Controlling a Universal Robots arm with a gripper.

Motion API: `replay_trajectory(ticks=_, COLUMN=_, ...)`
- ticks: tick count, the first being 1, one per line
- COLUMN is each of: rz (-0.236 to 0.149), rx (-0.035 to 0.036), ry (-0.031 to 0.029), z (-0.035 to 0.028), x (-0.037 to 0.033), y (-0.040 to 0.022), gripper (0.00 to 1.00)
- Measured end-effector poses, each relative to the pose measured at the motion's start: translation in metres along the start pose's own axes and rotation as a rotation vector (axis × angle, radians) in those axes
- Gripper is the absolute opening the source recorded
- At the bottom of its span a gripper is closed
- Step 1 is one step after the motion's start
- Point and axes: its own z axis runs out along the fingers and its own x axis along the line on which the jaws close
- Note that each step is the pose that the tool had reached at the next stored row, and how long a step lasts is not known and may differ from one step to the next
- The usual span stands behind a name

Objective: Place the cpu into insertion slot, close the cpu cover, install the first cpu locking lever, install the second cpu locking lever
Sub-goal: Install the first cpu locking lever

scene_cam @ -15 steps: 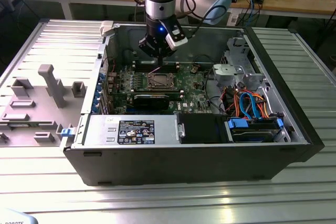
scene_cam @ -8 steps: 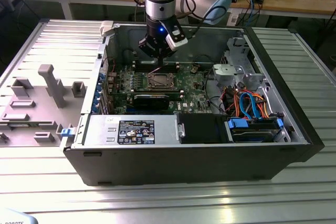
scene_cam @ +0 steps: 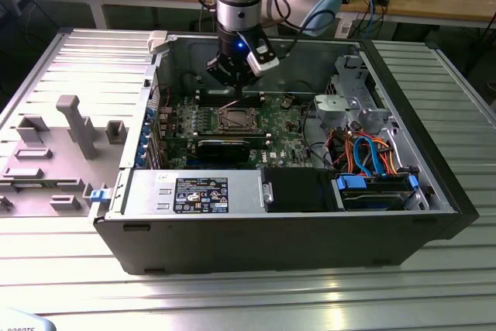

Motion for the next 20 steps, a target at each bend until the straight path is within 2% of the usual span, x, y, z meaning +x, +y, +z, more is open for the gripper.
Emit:
replay_trajectory(ticks=7, rz=0.000, rx=-0.0009, ry=0.0000, z=0.0056, x=-0.0033, y=-0.0004, gripper=0.11)
replay_trajectory(ticks=11, rz=0.000, rx=-0.0010, ry=0.0000, z=0.0123, x=-0.0062, y=-0.0009, gripper=0.11)
replay_trajectory(ticks=20, rz=0.000, rx=-0.0010, ry=0.0001, z=0.0205, x=-0.0109, y=-0.0015, gripper=0.11)
